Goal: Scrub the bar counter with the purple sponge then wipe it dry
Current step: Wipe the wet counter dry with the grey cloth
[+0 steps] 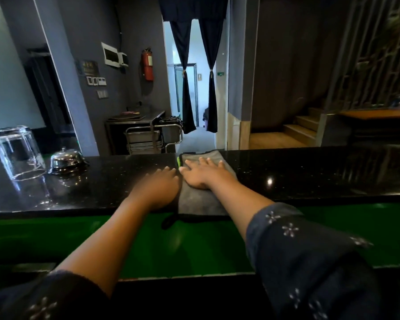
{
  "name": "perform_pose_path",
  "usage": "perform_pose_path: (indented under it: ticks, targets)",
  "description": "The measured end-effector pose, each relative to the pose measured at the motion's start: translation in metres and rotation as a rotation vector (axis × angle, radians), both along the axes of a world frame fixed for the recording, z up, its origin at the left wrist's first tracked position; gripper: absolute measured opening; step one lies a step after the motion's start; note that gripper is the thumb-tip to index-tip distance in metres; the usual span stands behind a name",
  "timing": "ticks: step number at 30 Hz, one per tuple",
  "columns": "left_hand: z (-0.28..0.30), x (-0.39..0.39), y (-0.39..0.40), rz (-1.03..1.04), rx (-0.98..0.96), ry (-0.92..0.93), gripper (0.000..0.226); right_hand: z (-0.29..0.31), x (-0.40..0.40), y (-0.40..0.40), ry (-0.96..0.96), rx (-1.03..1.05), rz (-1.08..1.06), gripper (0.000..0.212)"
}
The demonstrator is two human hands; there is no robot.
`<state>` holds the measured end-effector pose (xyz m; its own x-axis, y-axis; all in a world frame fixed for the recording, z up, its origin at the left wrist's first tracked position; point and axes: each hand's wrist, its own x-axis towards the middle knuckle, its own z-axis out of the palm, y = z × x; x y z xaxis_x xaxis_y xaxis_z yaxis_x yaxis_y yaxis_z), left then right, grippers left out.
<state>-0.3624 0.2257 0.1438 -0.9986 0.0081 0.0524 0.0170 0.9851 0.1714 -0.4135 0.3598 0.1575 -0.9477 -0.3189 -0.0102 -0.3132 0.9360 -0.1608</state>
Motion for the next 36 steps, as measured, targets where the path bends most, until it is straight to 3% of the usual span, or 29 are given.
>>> perform_pose_path:
  ticks: [4,10,13,18,27,31,36]
  targets:
    - [0.005,0.007,0.001,-0.010,-0.012,-0.021,0.053,-0.003,-0.021,0.065,0.034,-0.008,0.032,0.064]
    - [0.007,0.010,0.004,0.021,0.026,-0.036,0.051,-0.006,-0.054,0.268,0.016,0.074,-0.332,0.064]
    - [0.007,0.010,0.007,0.037,0.046,-0.028,0.051,-0.005,-0.056,0.321,-0.017,0.092,-0.436,0.069]
    - [0.007,0.010,0.010,0.058,0.027,-0.027,0.051,0.002,-0.040,0.283,0.011,0.074,-0.435,0.069]
    - [0.009,0.012,0.008,0.031,0.043,-0.048,0.053,0.000,0.026,0.098,0.057,0.009,-0.020,0.066]
    - [0.008,0.009,0.004,-0.001,0.026,-0.046,0.052,-0.002,0.031,0.118,-0.005,-0.010,0.015,0.068]
    - [0.009,0.012,0.006,0.003,-0.022,-0.034,0.051,-0.006,0.031,0.221,0.030,-0.042,-0.185,0.069]
